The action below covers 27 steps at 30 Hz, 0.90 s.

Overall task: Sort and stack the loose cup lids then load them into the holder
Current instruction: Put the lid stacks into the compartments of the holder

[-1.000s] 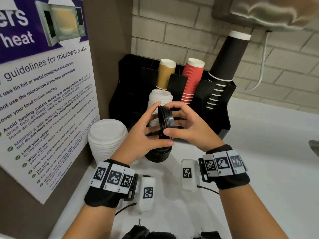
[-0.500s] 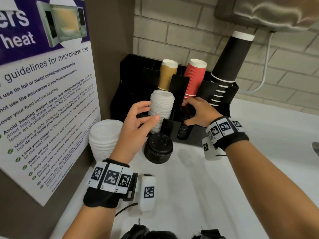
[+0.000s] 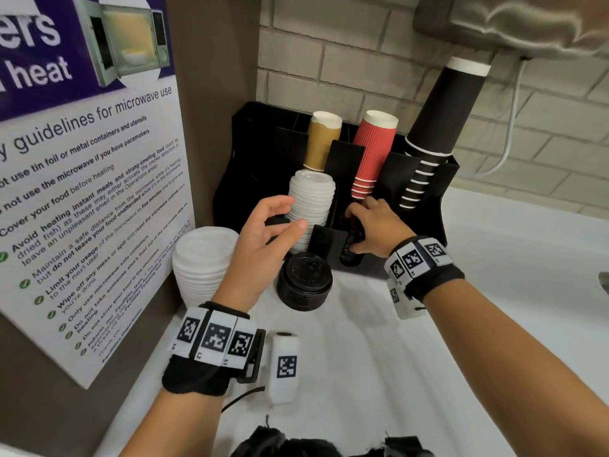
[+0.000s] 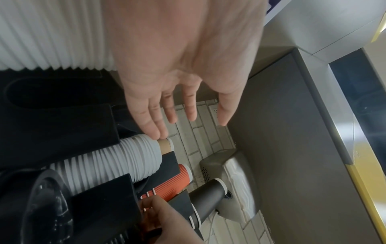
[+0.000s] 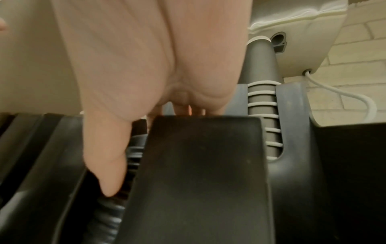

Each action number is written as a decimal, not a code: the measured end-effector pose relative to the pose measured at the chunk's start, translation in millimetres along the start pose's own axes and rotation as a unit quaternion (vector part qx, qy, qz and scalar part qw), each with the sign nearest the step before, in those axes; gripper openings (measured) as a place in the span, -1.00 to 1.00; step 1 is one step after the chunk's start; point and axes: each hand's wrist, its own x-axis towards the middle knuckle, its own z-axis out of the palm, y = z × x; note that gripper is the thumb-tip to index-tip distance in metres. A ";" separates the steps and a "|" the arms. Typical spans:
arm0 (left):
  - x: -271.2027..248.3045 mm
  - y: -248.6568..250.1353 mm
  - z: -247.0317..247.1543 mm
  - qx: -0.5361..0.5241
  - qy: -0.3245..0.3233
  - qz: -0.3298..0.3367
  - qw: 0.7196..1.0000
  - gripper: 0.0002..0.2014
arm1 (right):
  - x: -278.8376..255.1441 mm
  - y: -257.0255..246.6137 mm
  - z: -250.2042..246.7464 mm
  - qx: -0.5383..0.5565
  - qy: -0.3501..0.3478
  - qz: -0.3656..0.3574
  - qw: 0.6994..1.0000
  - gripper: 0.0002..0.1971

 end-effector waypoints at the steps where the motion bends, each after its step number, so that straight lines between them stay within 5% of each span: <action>1: -0.1 0.1 0.4 0.003 -0.002 -0.001 1.000 -0.69 | -2.0 -0.4 -0.1 -0.008 -0.005 0.002 1.000 -0.31; 4: -0.9 0.3 2.1 0.008 -0.012 -0.003 1.000 -0.71 | -9.4 -5.6 -5.4 0.023 0.056 0.012 0.998 -0.44; 7: -1.8 0.2 3.0 0.014 -0.020 0.003 1.000 -0.72 | -20.2 -29.2 -9.6 0.170 0.147 -0.051 0.973 -0.68; 9: -2.1 1.2 3.2 0.010 -0.025 0.012 1.000 -0.72 | -26.8 -50.0 -7.7 0.196 0.061 -0.086 0.975 -0.62; 12: -2.8 3.4 3.0 0.014 -0.031 0.018 0.999 -0.69 | -29.3 -72.5 4.2 0.094 -0.138 -0.066 0.984 -0.20; 14: -3.2 3.8 2.3 0.018 -0.033 0.017 0.999 -0.67 | -28.9 -81.4 12.5 0.029 -0.191 -0.048 0.980 -0.08; 27: -2.1 3.9 -0.8 0.005 -0.028 0.025 0.999 -0.67 | -28.3 -86.7 25.1 0.067 -0.133 -0.040 0.988 -0.05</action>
